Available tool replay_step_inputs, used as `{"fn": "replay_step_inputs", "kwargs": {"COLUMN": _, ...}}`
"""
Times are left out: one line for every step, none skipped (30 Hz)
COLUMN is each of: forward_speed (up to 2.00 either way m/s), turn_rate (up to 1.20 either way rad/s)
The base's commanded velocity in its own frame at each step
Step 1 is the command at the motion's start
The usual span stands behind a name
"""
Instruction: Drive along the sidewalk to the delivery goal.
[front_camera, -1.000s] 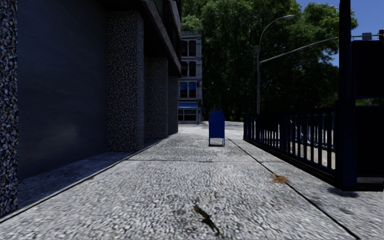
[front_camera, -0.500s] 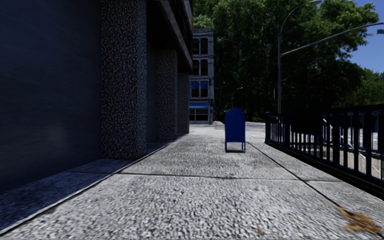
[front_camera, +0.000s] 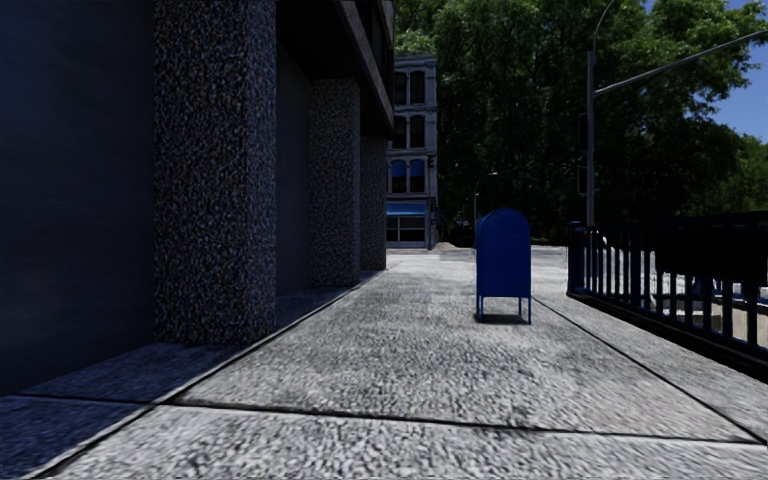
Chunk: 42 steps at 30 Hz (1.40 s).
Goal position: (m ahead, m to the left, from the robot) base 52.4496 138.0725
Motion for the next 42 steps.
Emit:
{"fn": "replay_step_inputs", "kwargs": {"forward_speed": 2.0, "turn_rate": 0.0}}
{"fn": "replay_step_inputs", "kwargs": {"forward_speed": 2.0, "turn_rate": 0.0}}
{"fn": "replay_step_inputs", "kwargs": {"forward_speed": 2.0, "turn_rate": 0.0}}
{"fn": "replay_step_inputs", "kwargs": {"forward_speed": 2.0, "turn_rate": 0.0}}
{"fn": "replay_step_inputs", "kwargs": {"forward_speed": 2.0, "turn_rate": 0.0}}
{"fn": "replay_step_inputs", "kwargs": {"forward_speed": 2.0, "turn_rate": 0.0}}
{"fn": "replay_step_inputs", "kwargs": {"forward_speed": 2.0, "turn_rate": 0.0}}
{"fn": "replay_step_inputs", "kwargs": {"forward_speed": 2.0, "turn_rate": 0.0}}
{"fn": "replay_step_inputs", "kwargs": {"forward_speed": 2.0, "turn_rate": 0.0}}
{"fn": "replay_step_inputs", "kwargs": {"forward_speed": 2.0, "turn_rate": 0.0}}
{"fn": "replay_step_inputs", "kwargs": {"forward_speed": 2.0, "turn_rate": 0.0}}
{"fn": "replay_step_inputs", "kwargs": {"forward_speed": 2.0, "turn_rate": 0.0}}
{"fn": "replay_step_inputs", "kwargs": {"forward_speed": 2.0, "turn_rate": 0.0}}
{"fn": "replay_step_inputs", "kwargs": {"forward_speed": 2.0, "turn_rate": 0.0}}
{"fn": "replay_step_inputs", "kwargs": {"forward_speed": 2.0, "turn_rate": 0.0}}
{"fn": "replay_step_inputs", "kwargs": {"forward_speed": 2.0, "turn_rate": 0.0}}
{"fn": "replay_step_inputs", "kwargs": {"forward_speed": 2.0, "turn_rate": 0.0}}
{"fn": "replay_step_inputs", "kwargs": {"forward_speed": 2.0, "turn_rate": 0.0}}
{"fn": "replay_step_inputs", "kwargs": {"forward_speed": 2.0, "turn_rate": 0.0}}
{"fn": "replay_step_inputs", "kwargs": {"forward_speed": 2.0, "turn_rate": 0.0}}
{"fn": "replay_step_inputs", "kwargs": {"forward_speed": 2.0, "turn_rate": 0.0}}
{"fn": "replay_step_inputs", "kwargs": {"forward_speed": 2.0, "turn_rate": 0.0}}
{"fn": "replay_step_inputs", "kwargs": {"forward_speed": 2.0, "turn_rate": 0.0}}
{"fn": "replay_step_inputs", "kwargs": {"forward_speed": 2.0, "turn_rate": 0.0}}
{"fn": "replay_step_inputs", "kwargs": {"forward_speed": 2.0, "turn_rate": 0.0}}
{"fn": "replay_step_inputs", "kwargs": {"forward_speed": 2.0, "turn_rate": 0.0}}
{"fn": "replay_step_inputs", "kwargs": {"forward_speed": 2.0, "turn_rate": 0.0}}
{"fn": "replay_step_inputs", "kwargs": {"forward_speed": 2.0, "turn_rate": 0.0}}
{"fn": "replay_step_inputs", "kwargs": {"forward_speed": 2.0, "turn_rate": 0.0}}
{"fn": "replay_step_inputs", "kwargs": {"forward_speed": 2.0, "turn_rate": 0.0}}
{"fn": "replay_step_inputs", "kwargs": {"forward_speed": 2.0, "turn_rate": -0.06}}
{"fn": "replay_step_inputs", "kwargs": {"forward_speed": 2.0, "turn_rate": -0.09}}
{"fn": "replay_step_inputs", "kwargs": {"forward_speed": 2.0, "turn_rate": -0.09}}
{"fn": "replay_step_inputs", "kwargs": {"forward_speed": 2.0, "turn_rate": -0.1}}
{"fn": "replay_step_inputs", "kwargs": {"forward_speed": 2.0, "turn_rate": -0.11}}
{"fn": "replay_step_inputs", "kwargs": {"forward_speed": 2.0, "turn_rate": -0.12}}
{"fn": "replay_step_inputs", "kwargs": {"forward_speed": 2.0, "turn_rate": -0.12}}
{"fn": "replay_step_inputs", "kwargs": {"forward_speed": 2.0, "turn_rate": -0.2}}
{"fn": "replay_step_inputs", "kwargs": {"forward_speed": 2.0, "turn_rate": -0.31}}
{"fn": "replay_step_inputs", "kwargs": {"forward_speed": 2.0, "turn_rate": -0.36}}
{"fn": "replay_step_inputs", "kwargs": {"forward_speed": 2.0, "turn_rate": -0.37}}
{"fn": "replay_step_inputs", "kwargs": {"forward_speed": 2.0, "turn_rate": -0.37}}
